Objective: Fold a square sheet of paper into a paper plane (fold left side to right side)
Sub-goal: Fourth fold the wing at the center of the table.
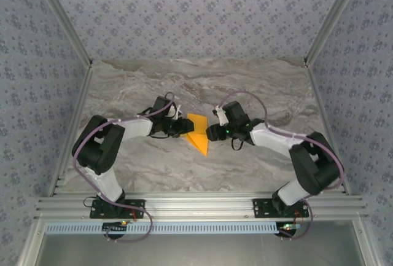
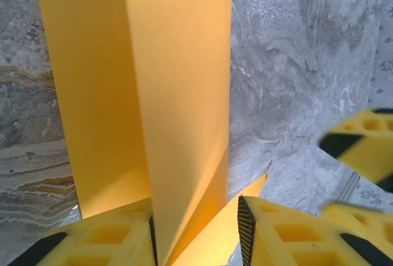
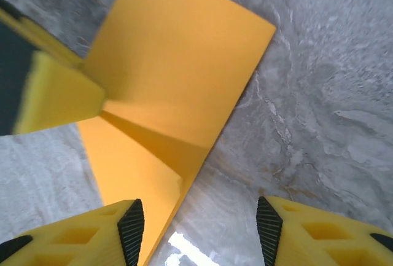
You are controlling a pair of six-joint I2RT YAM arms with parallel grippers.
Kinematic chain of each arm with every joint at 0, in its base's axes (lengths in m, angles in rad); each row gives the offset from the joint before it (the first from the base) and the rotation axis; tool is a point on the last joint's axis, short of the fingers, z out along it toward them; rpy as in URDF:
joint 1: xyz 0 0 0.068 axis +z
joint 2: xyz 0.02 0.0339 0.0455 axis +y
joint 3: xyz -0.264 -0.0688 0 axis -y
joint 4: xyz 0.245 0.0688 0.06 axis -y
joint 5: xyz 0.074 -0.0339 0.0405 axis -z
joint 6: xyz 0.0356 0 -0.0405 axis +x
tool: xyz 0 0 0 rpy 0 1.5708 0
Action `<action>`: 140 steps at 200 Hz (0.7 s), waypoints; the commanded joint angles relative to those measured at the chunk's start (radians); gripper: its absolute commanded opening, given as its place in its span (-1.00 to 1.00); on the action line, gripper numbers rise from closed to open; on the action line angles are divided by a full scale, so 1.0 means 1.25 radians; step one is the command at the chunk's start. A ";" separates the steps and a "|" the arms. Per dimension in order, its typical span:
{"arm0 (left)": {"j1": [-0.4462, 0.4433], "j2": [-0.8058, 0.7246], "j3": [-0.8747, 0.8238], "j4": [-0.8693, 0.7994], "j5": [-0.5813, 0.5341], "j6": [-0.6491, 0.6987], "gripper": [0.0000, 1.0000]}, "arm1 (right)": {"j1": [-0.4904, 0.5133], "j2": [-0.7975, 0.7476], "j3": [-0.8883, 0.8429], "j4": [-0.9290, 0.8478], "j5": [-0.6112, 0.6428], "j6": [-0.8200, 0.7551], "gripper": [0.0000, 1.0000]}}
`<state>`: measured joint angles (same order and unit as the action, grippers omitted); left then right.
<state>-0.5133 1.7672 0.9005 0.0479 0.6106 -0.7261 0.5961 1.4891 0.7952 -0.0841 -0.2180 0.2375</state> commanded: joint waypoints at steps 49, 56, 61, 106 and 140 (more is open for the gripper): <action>-0.011 -0.058 0.027 0.012 0.011 -0.046 -0.24 | 0.179 -0.030 -0.062 0.079 0.094 -0.012 0.22; -0.011 -0.058 0.030 0.010 0.010 -0.046 -0.23 | 0.188 -0.012 -0.056 0.083 0.109 -0.008 0.22; -0.013 -0.057 0.032 0.007 0.010 -0.046 -0.23 | 0.196 -0.001 -0.050 0.084 0.120 -0.006 0.22; -0.013 -0.048 0.045 -0.004 0.003 -0.074 -0.20 | 0.231 0.089 0.009 0.073 0.220 -0.022 0.21; -0.014 -0.047 0.049 -0.009 -0.002 -0.079 -0.19 | 0.244 0.124 0.023 0.072 0.266 -0.021 0.20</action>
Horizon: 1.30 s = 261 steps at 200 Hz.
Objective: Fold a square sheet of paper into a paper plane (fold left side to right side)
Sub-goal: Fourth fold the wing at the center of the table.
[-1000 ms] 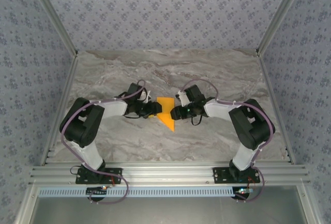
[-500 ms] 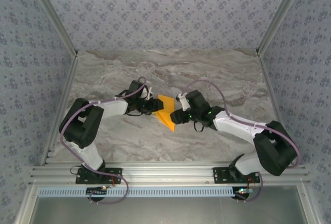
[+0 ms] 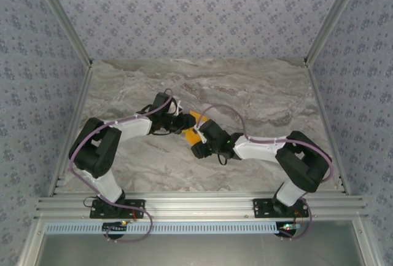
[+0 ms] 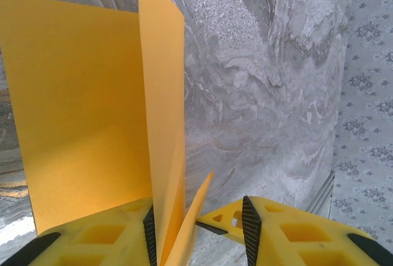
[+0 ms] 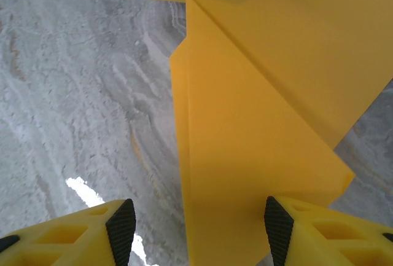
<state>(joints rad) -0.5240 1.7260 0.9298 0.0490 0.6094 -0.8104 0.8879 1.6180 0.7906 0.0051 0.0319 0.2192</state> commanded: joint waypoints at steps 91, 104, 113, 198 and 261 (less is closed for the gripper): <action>-0.004 -0.016 0.033 -0.024 -0.007 -0.008 -0.17 | 0.015 0.061 0.048 -0.009 0.102 -0.006 -0.12; -0.005 -0.018 0.033 -0.025 -0.006 -0.008 -0.17 | 0.016 0.062 0.048 -0.010 0.102 -0.007 -0.18; -0.004 -0.021 0.032 -0.028 -0.008 -0.006 -0.16 | 0.016 0.063 0.048 -0.013 0.102 -0.006 -0.25; 0.011 -0.106 0.013 -0.081 -0.037 0.025 0.01 | 0.014 0.065 0.024 -0.003 0.075 0.026 -0.64; 0.042 -0.199 -0.052 -0.114 -0.061 0.049 0.13 | -0.036 0.031 -0.039 0.088 -0.052 0.097 -0.76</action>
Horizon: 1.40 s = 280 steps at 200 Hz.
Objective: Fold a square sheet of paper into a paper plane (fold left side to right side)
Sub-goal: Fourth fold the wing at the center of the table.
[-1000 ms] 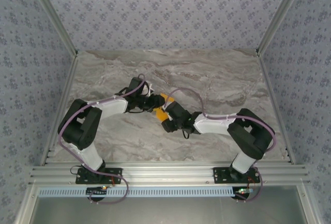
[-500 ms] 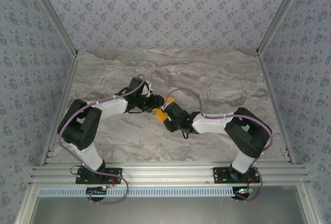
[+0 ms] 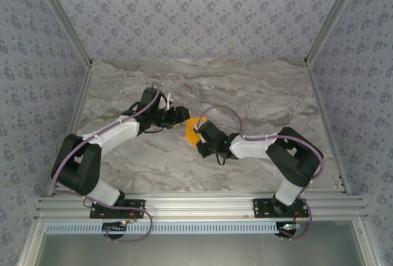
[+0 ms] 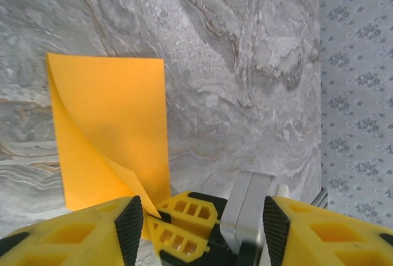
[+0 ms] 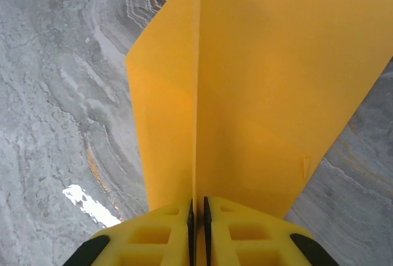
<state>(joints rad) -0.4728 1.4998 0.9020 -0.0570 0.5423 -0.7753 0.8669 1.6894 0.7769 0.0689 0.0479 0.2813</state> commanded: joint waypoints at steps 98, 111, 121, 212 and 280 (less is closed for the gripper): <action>-0.059 0.128 -0.038 0.081 0.010 -0.027 -0.10 | -0.099 -0.070 -0.147 0.179 -0.193 0.150 -0.79; -0.064 0.153 -0.022 0.081 0.010 -0.027 -0.18 | -0.109 -0.070 -0.158 0.196 -0.207 0.163 -0.79; -0.068 0.170 -0.008 0.080 0.010 -0.027 -0.21 | -0.119 -0.068 -0.166 0.210 -0.221 0.172 -0.79; -0.093 0.290 0.089 0.070 0.023 -0.028 -0.22 | -0.151 -0.063 -0.191 0.232 -0.251 0.201 -0.80; -0.093 0.257 0.072 0.063 0.006 -0.028 -0.15 | -0.180 -0.041 -0.209 0.267 -0.284 0.242 -0.85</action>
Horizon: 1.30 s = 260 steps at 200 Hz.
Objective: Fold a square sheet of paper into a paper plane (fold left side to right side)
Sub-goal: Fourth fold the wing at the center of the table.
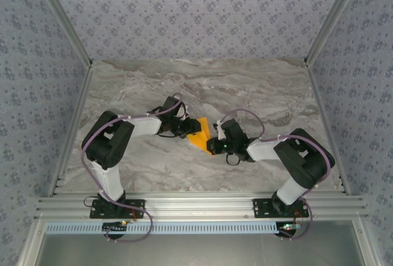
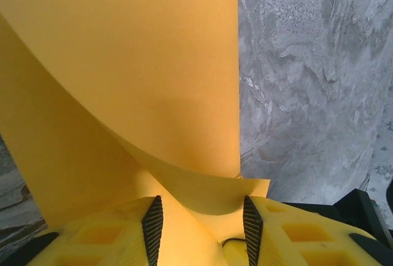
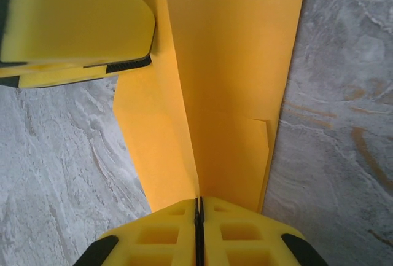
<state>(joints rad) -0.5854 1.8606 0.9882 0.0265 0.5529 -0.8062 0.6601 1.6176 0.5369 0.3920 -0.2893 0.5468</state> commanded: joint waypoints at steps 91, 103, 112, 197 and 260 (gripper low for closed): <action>-0.016 0.021 0.028 -0.003 0.003 -0.007 -0.23 | -0.030 0.033 -0.028 0.036 -0.036 0.048 -0.87; -0.015 0.027 0.034 -0.005 0.003 -0.007 -0.21 | -0.030 0.035 -0.028 0.036 -0.036 0.049 -0.87; -0.015 0.033 0.038 -0.008 0.003 -0.005 -0.19 | -0.030 0.035 -0.028 0.036 -0.036 0.049 -0.88; -0.018 0.065 0.043 -0.032 -0.021 0.006 -0.15 | -0.032 0.035 -0.013 0.044 -0.063 0.039 -0.79; -0.018 0.063 0.046 -0.049 -0.031 0.015 -0.14 | -0.051 0.011 0.020 0.034 -0.111 0.013 -0.70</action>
<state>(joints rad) -0.5987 1.9133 1.0363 0.0120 0.5522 -0.8124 0.6144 1.6390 0.5301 0.4515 -0.3927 0.5869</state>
